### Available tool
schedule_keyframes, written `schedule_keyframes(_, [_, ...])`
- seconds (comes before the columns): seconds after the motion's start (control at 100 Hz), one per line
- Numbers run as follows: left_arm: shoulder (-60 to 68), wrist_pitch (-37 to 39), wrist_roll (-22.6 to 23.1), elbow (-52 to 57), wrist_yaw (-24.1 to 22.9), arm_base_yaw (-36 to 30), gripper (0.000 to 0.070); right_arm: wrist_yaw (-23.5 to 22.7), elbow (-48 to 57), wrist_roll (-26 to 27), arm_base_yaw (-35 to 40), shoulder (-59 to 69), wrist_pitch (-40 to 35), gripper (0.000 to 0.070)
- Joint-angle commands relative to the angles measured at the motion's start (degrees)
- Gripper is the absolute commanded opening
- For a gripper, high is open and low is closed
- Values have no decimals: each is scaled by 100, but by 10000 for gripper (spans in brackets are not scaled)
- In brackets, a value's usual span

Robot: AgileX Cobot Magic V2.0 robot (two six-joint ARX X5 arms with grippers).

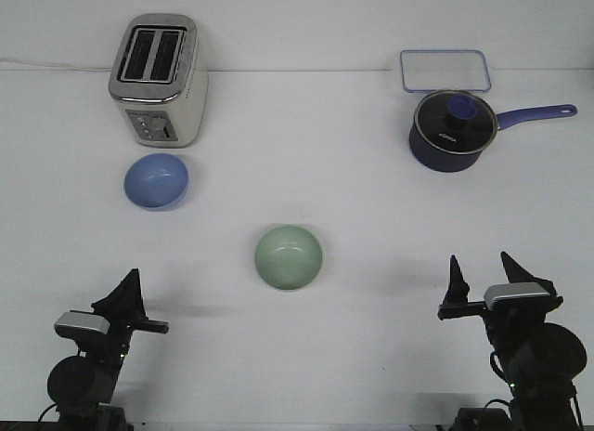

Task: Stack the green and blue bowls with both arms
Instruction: 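Move the left gripper forward toward the light blue bowl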

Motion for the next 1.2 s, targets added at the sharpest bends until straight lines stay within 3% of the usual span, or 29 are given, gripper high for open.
schedule_keyframes(0.0, [9, 35, -146, 291, 7, 4, 10, 4, 7, 9, 4, -9, 72, 571])
schedule_keyframes(0.23, [778, -1113, -142, 1971, -70, 4, 10, 9, 9, 9, 4, -9, 70, 570])
schedule_keyframes(0.61, [4076, -4044, -76, 5484, -70, 4, 10, 15, 9, 11, 4, -9, 52, 570])
schedule_keyframes(0.72, [4854, -4682, 236, 6172, -70, 4, 10, 24, 9, 11, 4, -9, 55, 570])
schedule_keyframes(0.83, [5416, -5056, 494, 6540, -68, 2, 10, 26, 9, 11, 4, -9, 52, 571])
schedule_keyframes(1.19, [6046, -5281, 492, 6610, -42, -7, 15, 197, 9, 9, 4, -9, 52, 571])
